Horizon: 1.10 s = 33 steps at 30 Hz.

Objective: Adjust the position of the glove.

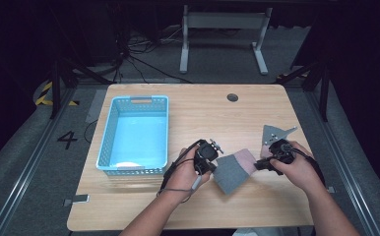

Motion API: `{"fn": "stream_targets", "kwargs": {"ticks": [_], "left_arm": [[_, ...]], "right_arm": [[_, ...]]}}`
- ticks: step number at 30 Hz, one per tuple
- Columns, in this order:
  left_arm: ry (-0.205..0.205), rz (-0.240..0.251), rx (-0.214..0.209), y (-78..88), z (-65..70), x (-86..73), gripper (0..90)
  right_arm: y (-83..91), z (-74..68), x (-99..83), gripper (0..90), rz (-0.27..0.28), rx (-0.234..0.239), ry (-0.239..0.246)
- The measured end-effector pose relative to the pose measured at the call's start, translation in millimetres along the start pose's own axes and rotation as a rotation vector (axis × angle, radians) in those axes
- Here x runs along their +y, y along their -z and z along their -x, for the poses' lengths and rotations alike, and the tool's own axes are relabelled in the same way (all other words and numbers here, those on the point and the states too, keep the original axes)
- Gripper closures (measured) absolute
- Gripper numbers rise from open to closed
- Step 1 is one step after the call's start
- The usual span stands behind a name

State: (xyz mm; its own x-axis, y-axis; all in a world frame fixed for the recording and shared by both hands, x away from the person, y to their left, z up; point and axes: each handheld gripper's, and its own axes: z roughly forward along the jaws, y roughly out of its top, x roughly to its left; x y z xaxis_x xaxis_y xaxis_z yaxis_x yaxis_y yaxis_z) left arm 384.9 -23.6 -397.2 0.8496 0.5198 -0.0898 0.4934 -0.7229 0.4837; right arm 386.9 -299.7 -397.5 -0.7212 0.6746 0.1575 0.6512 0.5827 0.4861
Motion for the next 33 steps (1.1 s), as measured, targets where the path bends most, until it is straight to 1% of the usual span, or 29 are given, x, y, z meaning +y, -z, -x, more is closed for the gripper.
{"fn": "stream_targets", "kwargs": {"ticks": [4,6,8,9,11,12,16,18,24,26,27,28,30,33], "left_arm": [[0.012,0.008,0.011,3.5,-5.8,-0.8,88.5],[0.011,0.007,0.018,4.7,-8.8,-0.7,88.5],[0.011,0.001,0.023,5.5,-11.1,-0.6,88.6],[0.012,0.000,0.024,5.5,-11.7,-0.4,88.6],[0.003,-0.014,0.031,5.4,-13.0,0.1,88.6],[0.000,-0.018,0.035,5.0,-13.6,0.3,88.5],[0.003,-0.033,0.027,4.8,-14.6,0.2,88.5],[-0.006,-0.048,0.025,3.3,-14.5,0.3,88.5],[-0.015,-0.098,0.006,-7.4,-13.2,-0.8,88.5],[-0.024,-0.125,0.000,-11.5,-12.5,-0.9,88.4],[-0.027,-0.131,-0.004,-13.7,-12.2,-1.0,88.5],[-0.028,-0.140,-0.002,-15.4,-11.8,-1.0,88.4],[-0.026,-0.146,0.003,-17.4,-11.7,-1.6,88.4],[-0.023,-0.158,-0.002,-18.2,-13.7,-2.9,88.3]], "right_arm": [[4.3,-12.7,-1.4,84.3,0.003,0.009,0.005],[4.9,-18.4,-1.7,84.3,-0.003,0.018,0.012],[4.4,-26.0,-2.0,84.3,-0.015,0.029,0.021],[4.4,-26.0,-2.0,84.3,-0.015,0.029,0.021],[3.0,-30.3,-2.4,84.4,-0.024,0.036,0.029],[1.6,-34.7,-2.8,84.4,-0.034,0.043,0.033],[-1.6,-39.9,-3.6,84.4,-0.055,0.053,0.040],[-4.5,-42.3,-4.3,84.5,-0.067,0.061,0.042],[-14.9,-45.5,-8.3,84.5,-0.115,0.075,0.042],[-18.3,-46.2,-9.8,84.4,-0.131,0.079,0.038],[-20.6,-46.4,-10.6,84.3,-0.138,0.081,0.040],[-22.6,-46.7,-11.1,84.3,-0.146,0.081,0.040],[-26.2,-47.7,-11.6,84.2,-0.163,0.083,0.041],[-29.1,-48.6,-11.9,83.5,-0.176,0.090,0.042]]}}
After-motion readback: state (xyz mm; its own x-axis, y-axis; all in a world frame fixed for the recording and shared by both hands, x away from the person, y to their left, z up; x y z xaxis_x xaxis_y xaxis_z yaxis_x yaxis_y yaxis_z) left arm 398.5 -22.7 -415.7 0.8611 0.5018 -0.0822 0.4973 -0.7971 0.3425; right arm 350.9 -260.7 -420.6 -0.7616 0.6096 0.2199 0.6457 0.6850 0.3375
